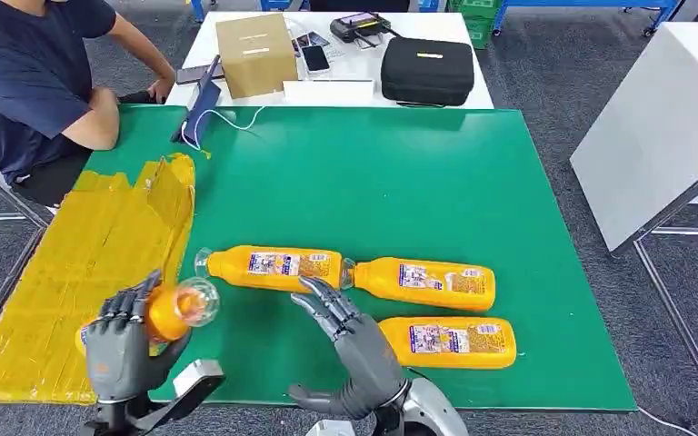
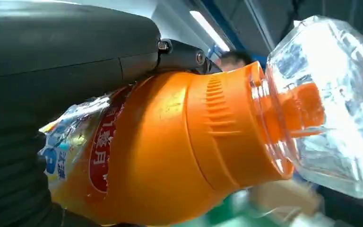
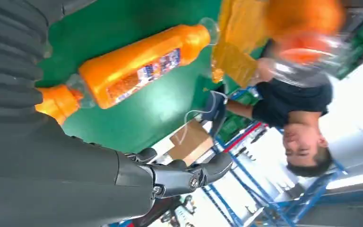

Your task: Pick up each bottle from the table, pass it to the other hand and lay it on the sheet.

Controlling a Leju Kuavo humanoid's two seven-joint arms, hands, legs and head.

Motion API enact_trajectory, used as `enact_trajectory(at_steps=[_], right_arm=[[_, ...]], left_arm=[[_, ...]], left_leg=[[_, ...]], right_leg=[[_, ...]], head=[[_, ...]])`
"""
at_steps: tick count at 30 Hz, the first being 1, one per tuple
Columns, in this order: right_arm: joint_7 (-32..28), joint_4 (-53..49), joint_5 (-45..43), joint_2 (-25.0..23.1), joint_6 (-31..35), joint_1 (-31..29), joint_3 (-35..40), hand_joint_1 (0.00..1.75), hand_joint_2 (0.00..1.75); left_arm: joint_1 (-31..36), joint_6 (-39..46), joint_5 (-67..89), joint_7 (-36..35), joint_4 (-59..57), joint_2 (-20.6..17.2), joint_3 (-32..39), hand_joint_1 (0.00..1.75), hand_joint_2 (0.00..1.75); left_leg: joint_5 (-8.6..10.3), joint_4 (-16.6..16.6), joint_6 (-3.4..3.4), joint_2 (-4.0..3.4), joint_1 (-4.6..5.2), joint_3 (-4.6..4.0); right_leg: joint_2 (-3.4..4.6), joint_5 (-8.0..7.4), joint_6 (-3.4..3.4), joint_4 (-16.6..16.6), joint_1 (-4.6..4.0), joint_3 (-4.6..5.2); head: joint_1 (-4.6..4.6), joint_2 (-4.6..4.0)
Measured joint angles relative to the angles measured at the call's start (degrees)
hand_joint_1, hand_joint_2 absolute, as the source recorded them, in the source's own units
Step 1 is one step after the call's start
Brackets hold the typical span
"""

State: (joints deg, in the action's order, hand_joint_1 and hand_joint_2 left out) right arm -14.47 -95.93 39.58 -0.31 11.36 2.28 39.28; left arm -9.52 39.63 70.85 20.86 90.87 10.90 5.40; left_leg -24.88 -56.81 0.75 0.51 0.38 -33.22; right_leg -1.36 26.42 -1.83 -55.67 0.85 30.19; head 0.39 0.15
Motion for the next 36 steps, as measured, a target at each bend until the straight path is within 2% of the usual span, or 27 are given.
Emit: enact_trajectory(at_steps=[4,7,8,29,33,34,35,36], right_arm=[[-1.5,1.1,-2.8,0.5,-1.7,-3.8,0.5,0.00,1.75],[-1.7,1.8,-3.3,1.1,-1.7,-4.6,0.8,0.00,1.75],[-1.8,2.0,-3.3,1.3,-1.7,-4.9,0.8,0.00,1.75],[-1.9,3.7,-3.4,1.7,-1.7,-6.1,1.8,0.00,1.75],[-1.9,3.8,-3.6,1.7,-1.6,-6.2,1.9,0.00,1.75],[-1.8,3.8,-3.8,1.7,-1.6,-6.3,1.9,0.00,1.75],[-1.8,3.9,-3.8,1.7,-1.6,-6.4,2.0,0.00,1.75],[-1.8,4.0,-3.8,1.7,-1.6,-6.6,2.1,0.00,1.75]], left_arm=[[5.6,0.1,16.1,-8.7,-12.6,-5.3,6.0,1.75,1.75],[6.2,0.2,17.0,-8.1,-17.1,-7.7,8.7,1.75,1.75],[6.9,0.2,17.6,-7.8,-18.5,-7.9,9.5,1.75,1.75],[7.9,0.5,18.9,-8.7,-21.9,-8.1,10.4,1.75,1.75],[8.1,0.7,17.0,-6.0,-23.0,-8.4,10.4,1.75,1.75],[8.3,0.7,16.3,-4.8,-23.5,-8.5,10.4,0.00,1.75],[8.4,0.9,15.4,-3.5,-24.1,-8.6,10.5,0.00,0.00],[8.6,0.9,14.7,-2.1,-24.8,-8.7,10.5,0.00,0.00]], left_leg=[[0.13,0.0,-0.12,-0.03,-0.05,0.07],[0.15,0.0,-0.14,-0.13,-0.12,-0.02],[0.18,0.0,-0.15,0.06,-0.12,-0.08],[0.18,0.0,-0.13,0.00,-0.08,-0.13],[0.17,0.0,-0.13,0.01,-0.07,-0.13],[0.17,0.0,-0.13,0.01,-0.07,-0.12],[0.17,0.0,-0.13,0.03,-0.07,-0.12],[0.18,0.0,-0.13,0.04,-0.07,-0.11]], right_leg=[[0.04,-0.03,0.02,-0.1,-0.07,-0.04],[0.11,-0.12,0.18,-0.1,-0.10,0.12],[-0.02,-0.11,0.18,-0.1,-0.10,0.10],[0.01,-0.13,0.16,0.0,-0.06,0.11],[0.01,-0.13,0.16,0.0,-0.05,0.10],[0.01,-0.13,0.16,0.0,-0.05,0.10],[0.00,-0.13,0.16,0.0,-0.05,0.09],[-0.01,-0.13,0.16,0.0,-0.05,0.07]], head=[[0.00,0.00],[-0.04,0.00],[0.00,0.00],[0.00,0.00],[0.00,0.00],[0.00,0.00],[0.00,0.00],[0.02,0.00]])
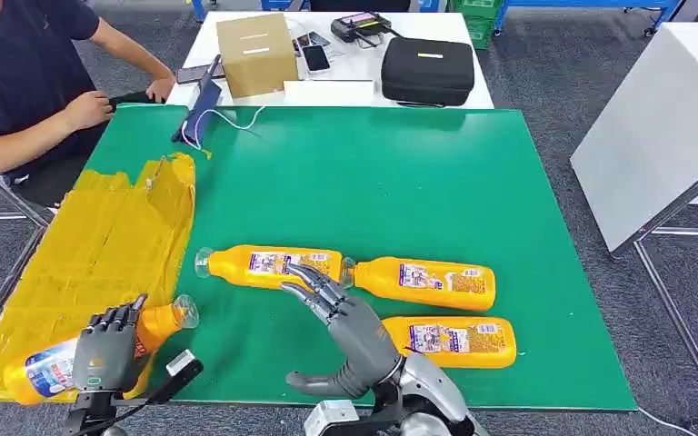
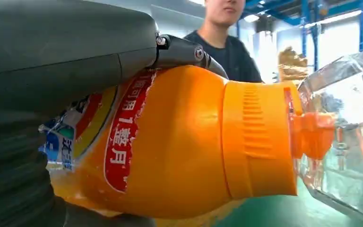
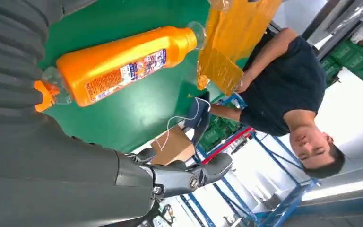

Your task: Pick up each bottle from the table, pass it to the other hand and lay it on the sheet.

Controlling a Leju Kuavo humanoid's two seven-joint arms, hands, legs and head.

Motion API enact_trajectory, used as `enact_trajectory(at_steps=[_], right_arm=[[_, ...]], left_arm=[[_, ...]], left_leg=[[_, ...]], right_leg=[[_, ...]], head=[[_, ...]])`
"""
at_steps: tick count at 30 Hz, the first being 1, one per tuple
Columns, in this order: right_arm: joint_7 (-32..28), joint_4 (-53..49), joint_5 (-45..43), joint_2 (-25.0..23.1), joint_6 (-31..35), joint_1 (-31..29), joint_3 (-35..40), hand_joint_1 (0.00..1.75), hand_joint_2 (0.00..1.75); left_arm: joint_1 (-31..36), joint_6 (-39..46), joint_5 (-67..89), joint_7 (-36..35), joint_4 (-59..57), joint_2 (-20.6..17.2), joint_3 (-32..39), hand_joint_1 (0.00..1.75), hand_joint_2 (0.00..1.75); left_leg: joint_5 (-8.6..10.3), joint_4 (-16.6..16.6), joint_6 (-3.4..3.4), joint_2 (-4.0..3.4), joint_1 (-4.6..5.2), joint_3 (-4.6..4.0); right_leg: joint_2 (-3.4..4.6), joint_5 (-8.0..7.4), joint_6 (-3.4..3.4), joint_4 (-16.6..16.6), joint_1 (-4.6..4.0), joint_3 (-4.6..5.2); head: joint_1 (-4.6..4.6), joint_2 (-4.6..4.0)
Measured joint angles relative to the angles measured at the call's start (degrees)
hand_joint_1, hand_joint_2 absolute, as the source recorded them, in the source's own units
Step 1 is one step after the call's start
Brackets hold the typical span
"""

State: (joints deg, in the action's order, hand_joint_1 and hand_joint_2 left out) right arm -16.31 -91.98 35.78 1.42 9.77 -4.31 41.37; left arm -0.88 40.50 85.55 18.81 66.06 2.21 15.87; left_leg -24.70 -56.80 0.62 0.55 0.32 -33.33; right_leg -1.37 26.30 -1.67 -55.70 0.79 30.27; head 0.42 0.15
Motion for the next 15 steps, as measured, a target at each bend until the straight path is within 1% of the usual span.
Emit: enact_trajectory(at_steps=[3,4,12,15], right_arm=[[0.0,0.3,-0.7,0.0,-0.4,-0.8,0.5,0.00,1.75],[0.4,0.4,-1.1,0.0,-0.7,-1.2,0.7,0.00,1.75],[1.8,0.4,-1.2,-0.1,-0.9,-2.2,0.9,0.00,1.75],[1.9,0.4,-1.2,-0.1,-0.8,-2.2,0.9,0.00,1.75]], left_arm=[[0.2,0.2,-0.9,5.5,-1.5,-0.6,-0.2,0.00,0.00],[0.2,0.2,-0.9,6.1,-1.5,-0.6,-0.3,0.00,0.00],[-0.6,0.1,-2.3,5.6,-1.4,-0.7,-3.6,0.00,0.00],[-2.1,0.1,-3.7,7.5,0.9,-0.4,-3.9,0.00,0.00]], left_leg=[[0.00,0.0,0.00,0.00,0.00,0.05],[0.01,0.0,0.01,0.00,0.00,0.07],[0.02,0.0,0.02,0.01,0.01,0.11],[0.02,0.0,0.02,-0.04,0.01,0.08]], right_leg=[[0.00,0.00,0.00,0.0,0.00,-0.05],[0.00,0.00,0.00,0.0,0.00,-0.05],[-0.01,-0.01,-0.01,0.0,0.01,-0.12],[0.01,-0.01,-0.01,0.0,0.00,-0.03]], head=[[-0.04,0.00],[-0.02,0.00],[-0.02,0.00],[0.00,0.00]])
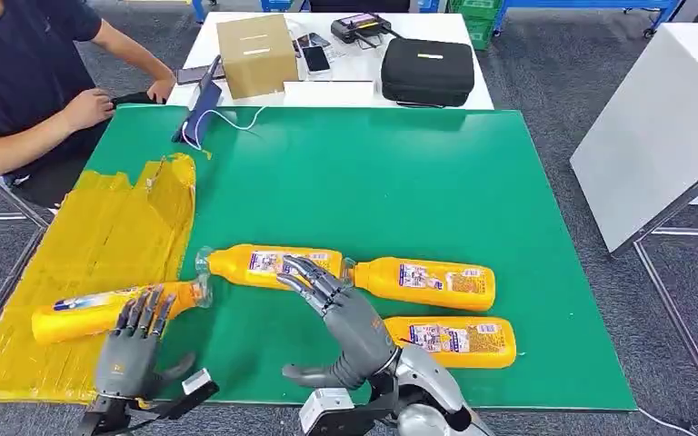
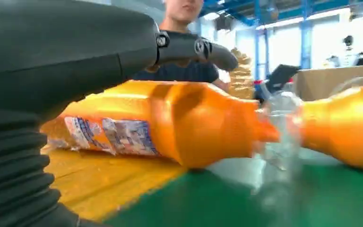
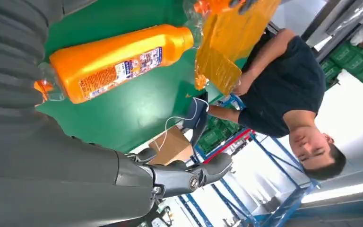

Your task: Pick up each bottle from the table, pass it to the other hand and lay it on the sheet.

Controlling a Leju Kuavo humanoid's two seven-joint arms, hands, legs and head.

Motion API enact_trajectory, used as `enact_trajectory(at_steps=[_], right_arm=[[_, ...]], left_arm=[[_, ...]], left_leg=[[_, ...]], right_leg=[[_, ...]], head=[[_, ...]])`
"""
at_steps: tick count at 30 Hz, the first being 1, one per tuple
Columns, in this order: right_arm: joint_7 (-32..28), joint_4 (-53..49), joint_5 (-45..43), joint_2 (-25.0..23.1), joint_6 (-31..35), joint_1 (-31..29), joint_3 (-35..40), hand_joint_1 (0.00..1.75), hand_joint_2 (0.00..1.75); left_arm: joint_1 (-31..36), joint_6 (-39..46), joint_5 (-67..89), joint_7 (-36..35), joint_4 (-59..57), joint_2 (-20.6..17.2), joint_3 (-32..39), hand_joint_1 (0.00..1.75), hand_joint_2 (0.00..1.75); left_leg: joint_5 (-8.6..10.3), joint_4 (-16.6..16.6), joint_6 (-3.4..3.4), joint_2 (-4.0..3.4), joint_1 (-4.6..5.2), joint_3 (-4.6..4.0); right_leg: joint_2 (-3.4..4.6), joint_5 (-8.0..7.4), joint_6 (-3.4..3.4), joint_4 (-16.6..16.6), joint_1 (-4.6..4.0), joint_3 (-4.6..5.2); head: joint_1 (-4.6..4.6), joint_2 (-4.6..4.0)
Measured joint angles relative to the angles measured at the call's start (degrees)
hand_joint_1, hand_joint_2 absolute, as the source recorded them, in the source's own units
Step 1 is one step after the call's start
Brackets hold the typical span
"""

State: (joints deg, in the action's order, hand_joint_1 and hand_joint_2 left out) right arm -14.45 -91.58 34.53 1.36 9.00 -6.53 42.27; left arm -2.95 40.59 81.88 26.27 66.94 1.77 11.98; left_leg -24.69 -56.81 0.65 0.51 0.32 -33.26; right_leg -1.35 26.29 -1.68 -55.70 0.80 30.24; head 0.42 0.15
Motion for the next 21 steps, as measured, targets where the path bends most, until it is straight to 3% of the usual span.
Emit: enact_trajectory(at_steps=[7,11,14,18,21], right_arm=[[0.4,0.0,0.6,0.0,0.2,0.0,0.2,0.00,1.75],[2.6,0.3,1.4,-0.1,0.7,-0.3,0.2,0.00,1.75],[3.1,0.9,1.6,-0.3,0.8,-0.9,0.1,0.00,1.75],[7.4,3.8,3.8,-1.1,0.0,-3.0,-0.7,0.00,1.75],[10.7,11.7,6.0,-2.4,-1.3,-8.5,-2.4,0.00,1.75]], left_arm=[[-0.9,0.0,-8.3,8.3,4.0,2.6,1.3,0.00,0.00],[-0.9,-1.3,-31.3,12.1,7.0,4.4,1.2,0.00,0.00],[-0.6,-2.6,-36.9,12.2,9.1,4.7,0.3,0.00,0.00],[-0.6,-11.3,-56.7,12.2,13.5,4.7,-1.6,0.00,0.00],[0.5,-25.5,-71.1,12.2,17.1,5.4,-1.7,0.00,0.00]], left_leg=[[0.00,0.0,0.00,0.01,-0.01,-0.05],[0.00,0.0,0.00,0.00,-0.01,-0.05],[0.00,0.0,0.00,0.03,-0.01,-0.05],[0.01,0.0,0.00,-0.02,-0.01,-0.05],[0.16,0.0,0.08,-0.02,-0.01,-0.10]], right_leg=[[-0.01,0.00,0.00,0.0,-0.01,0.05],[0.00,0.00,0.00,0.0,-0.01,0.05],[-0.01,0.00,0.00,0.0,-0.01,0.02],[0.02,-0.02,0.00,0.0,-0.02,0.03],[0.02,-0.14,-0.16,0.0,-0.01,0.06]], head=[[-0.02,0.00],[0.00,0.00],[0.00,0.00],[-0.02,0.00],[-0.06,0.00]])
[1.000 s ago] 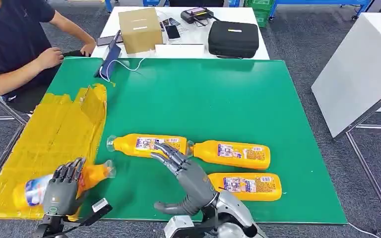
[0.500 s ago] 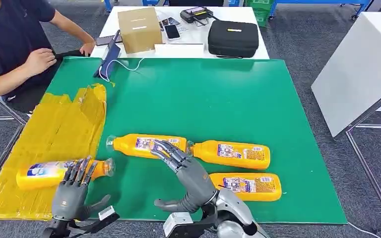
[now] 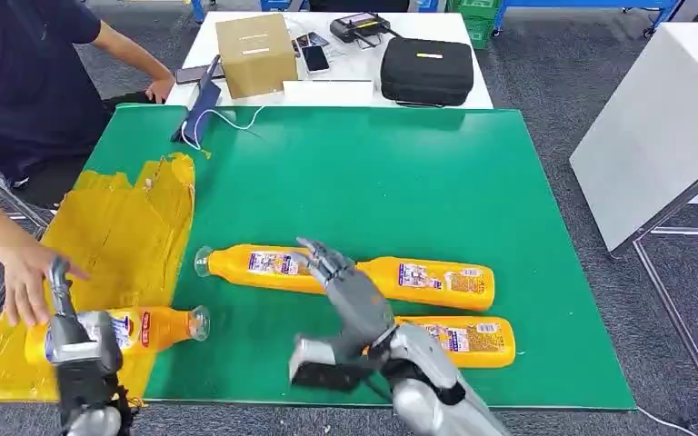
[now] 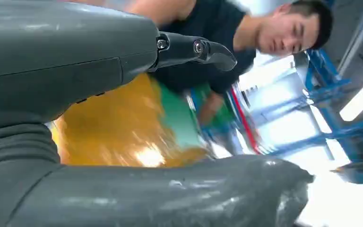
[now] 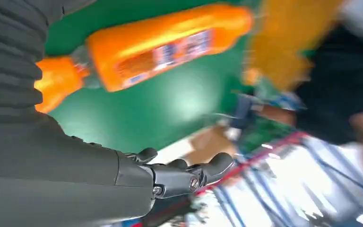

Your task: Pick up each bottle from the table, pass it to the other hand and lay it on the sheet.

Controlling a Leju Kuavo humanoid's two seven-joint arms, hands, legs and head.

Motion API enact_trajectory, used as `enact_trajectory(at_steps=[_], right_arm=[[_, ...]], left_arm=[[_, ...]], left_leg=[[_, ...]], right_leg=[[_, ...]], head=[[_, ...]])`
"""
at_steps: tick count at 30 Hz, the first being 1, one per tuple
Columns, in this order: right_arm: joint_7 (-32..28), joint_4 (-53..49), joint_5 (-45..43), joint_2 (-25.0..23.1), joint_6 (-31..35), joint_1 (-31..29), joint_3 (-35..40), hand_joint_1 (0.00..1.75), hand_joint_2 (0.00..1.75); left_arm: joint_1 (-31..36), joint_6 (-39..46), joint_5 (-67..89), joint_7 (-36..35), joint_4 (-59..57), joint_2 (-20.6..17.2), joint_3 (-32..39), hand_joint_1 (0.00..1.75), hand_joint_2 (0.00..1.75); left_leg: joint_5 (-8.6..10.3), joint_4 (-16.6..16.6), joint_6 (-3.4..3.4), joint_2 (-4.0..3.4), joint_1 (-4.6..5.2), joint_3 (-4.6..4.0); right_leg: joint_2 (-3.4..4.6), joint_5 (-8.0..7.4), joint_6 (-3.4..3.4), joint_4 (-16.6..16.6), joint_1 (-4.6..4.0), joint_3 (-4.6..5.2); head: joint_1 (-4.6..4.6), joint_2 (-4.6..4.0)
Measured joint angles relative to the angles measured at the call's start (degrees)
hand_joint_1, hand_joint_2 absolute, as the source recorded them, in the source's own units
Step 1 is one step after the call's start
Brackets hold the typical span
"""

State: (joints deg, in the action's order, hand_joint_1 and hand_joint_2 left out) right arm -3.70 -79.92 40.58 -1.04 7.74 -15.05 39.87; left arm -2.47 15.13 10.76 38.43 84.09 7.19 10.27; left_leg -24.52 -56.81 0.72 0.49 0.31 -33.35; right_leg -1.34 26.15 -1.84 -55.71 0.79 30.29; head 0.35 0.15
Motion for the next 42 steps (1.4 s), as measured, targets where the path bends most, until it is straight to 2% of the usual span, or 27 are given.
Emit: enact_trajectory(at_steps=[2,5,8,12,22,35,42], right_arm=[[2.1,7.6,1.7,-1.5,0.0,-5.4,-1.3,0.00,1.75],[4.6,17.8,4.0,-4.0,0.1,-12.6,-2.4,0.00,1.75],[5.8,26.4,4.9,-6.4,-0.1,-18.1,-3.3,0.00,1.75],[6.3,33.0,5.1,-8.8,-0.1,-21.8,-3.7,0.00,1.75],[6.7,39.4,5.4,-11.0,-0.7,-24.2,-3.7,0.00,1.75],[2.4,46.8,2.3,-16.4,-9.8,-25.5,-0.8,0.00,1.75],[6.1,49.6,4.1,-17.3,-11.5,-25.7,3.8,0.00,1.75]], left_arm=[[1.7,-9.7,-5.5,-0.7,1.7,0.9,0.8,0.00,0.00],[3.1,-17.7,-11.1,-3.6,3.9,2.1,1.2,0.00,0.00],[3.9,-21.2,-13.3,-5.3,5.6,2.9,1.3,0.00,0.00],[4.1,-21.8,-13.7,-5.6,6.8,3.7,1.3,0.00,0.00],[4.3,-21.8,-12.6,-4.9,7.5,4.1,1.2,0.00,0.00],[5.7,-20.5,-11.8,-4.1,7.4,4.2,0.4,0.00,0.00],[5.8,-20.5,-11.9,-3.9,7.3,4.2,0.4,0.00,0.00]], left_leg=[[0.14,0.0,0.05,0.07,0.00,-0.05],[0.20,0.0,0.04,-0.01,0.00,-0.05],[0.22,0.0,0.04,0.06,0.00,-0.05],[0.22,0.0,0.04,0.04,0.00,-0.08],[0.22,0.0,0.04,0.02,0.00,-0.26],[0.22,0.0,0.04,0.02,0.00,-0.31],[0.22,0.0,0.04,0.03,0.01,-0.32]], right_leg=[[-0.02,-0.05,-0.06,0.0,0.00,0.02],[0.03,-0.15,-0.15,0.0,0.00,0.03],[0.00,-0.16,-0.16,0.0,0.01,0.03],[0.01,-0.15,-0.17,0.0,0.01,0.08],[0.01,-0.15,-0.17,0.0,0.01,0.27],[0.01,-0.15,-0.17,0.0,0.01,0.35],[0.01,-0.15,-0.17,0.0,0.02,0.36]], head=[[0.04,0.00],[0.04,0.00],[0.07,0.00],[0.06,0.00],[0.04,0.00],[0.06,0.00],[0.06,0.00]])
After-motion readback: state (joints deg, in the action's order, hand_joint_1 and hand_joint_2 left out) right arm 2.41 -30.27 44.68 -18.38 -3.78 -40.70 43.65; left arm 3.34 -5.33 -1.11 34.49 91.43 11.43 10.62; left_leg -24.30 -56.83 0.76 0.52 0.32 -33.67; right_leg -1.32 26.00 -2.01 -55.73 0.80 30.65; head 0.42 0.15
